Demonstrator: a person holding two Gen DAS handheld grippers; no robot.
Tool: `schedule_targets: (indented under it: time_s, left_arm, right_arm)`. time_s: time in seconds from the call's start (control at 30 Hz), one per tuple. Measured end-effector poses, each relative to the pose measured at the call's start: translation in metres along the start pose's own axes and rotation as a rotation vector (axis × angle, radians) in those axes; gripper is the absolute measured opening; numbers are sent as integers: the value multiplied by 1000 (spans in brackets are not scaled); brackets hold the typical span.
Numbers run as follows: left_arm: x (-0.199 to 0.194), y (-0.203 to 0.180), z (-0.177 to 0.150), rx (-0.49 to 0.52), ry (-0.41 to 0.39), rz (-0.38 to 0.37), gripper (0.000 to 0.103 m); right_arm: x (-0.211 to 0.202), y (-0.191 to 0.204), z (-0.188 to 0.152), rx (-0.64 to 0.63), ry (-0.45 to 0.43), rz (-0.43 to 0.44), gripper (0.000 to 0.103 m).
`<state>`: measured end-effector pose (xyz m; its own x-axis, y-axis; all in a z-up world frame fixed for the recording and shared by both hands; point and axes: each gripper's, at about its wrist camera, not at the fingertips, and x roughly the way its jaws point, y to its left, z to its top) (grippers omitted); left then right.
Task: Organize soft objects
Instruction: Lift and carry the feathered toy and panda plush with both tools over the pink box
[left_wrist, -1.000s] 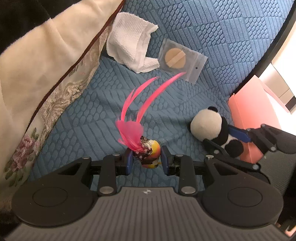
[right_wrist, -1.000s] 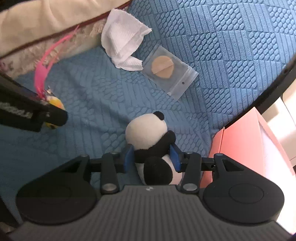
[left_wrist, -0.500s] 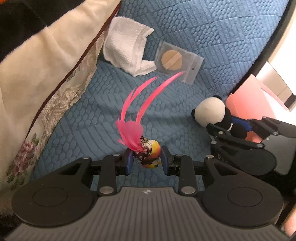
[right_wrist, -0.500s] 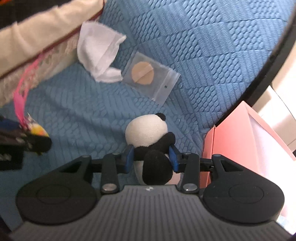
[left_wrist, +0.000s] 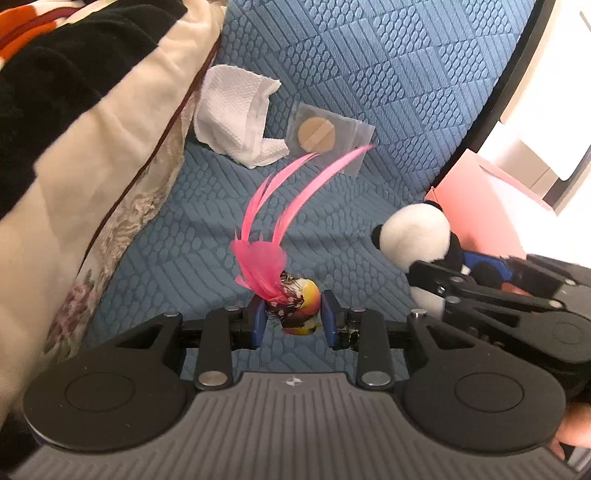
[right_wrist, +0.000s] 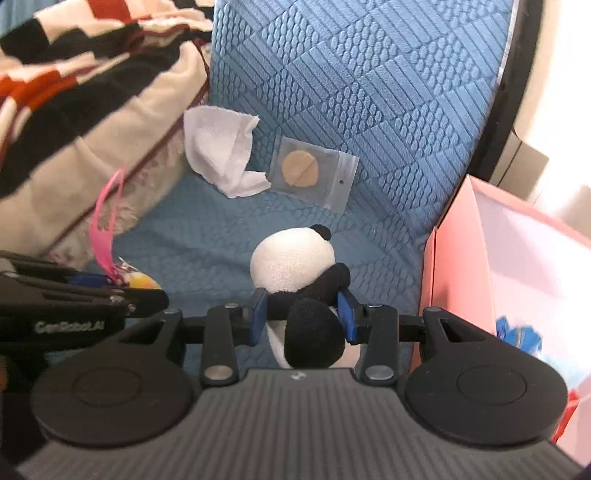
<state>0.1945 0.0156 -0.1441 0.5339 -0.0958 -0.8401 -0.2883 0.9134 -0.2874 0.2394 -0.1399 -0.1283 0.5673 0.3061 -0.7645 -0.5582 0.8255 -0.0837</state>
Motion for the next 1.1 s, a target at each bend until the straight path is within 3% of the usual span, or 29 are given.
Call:
schedule_targets:
  time_s: [0.2, 0.63, 1.1]
  left_arm:
    - [-21, -8, -6, 20, -17, -9, 36]
    - [-68, -40, -7, 37, -50, -35, 36]
    - [-109, -102, 34, 7, -140, -102, 36]
  right_arm:
    - [-29, -7, -9, 87, 27, 60, 43]
    - [-91, -29, -16, 222, 23, 95, 43]
    - [-152, -105, 24, 289, -75, 66, 44]
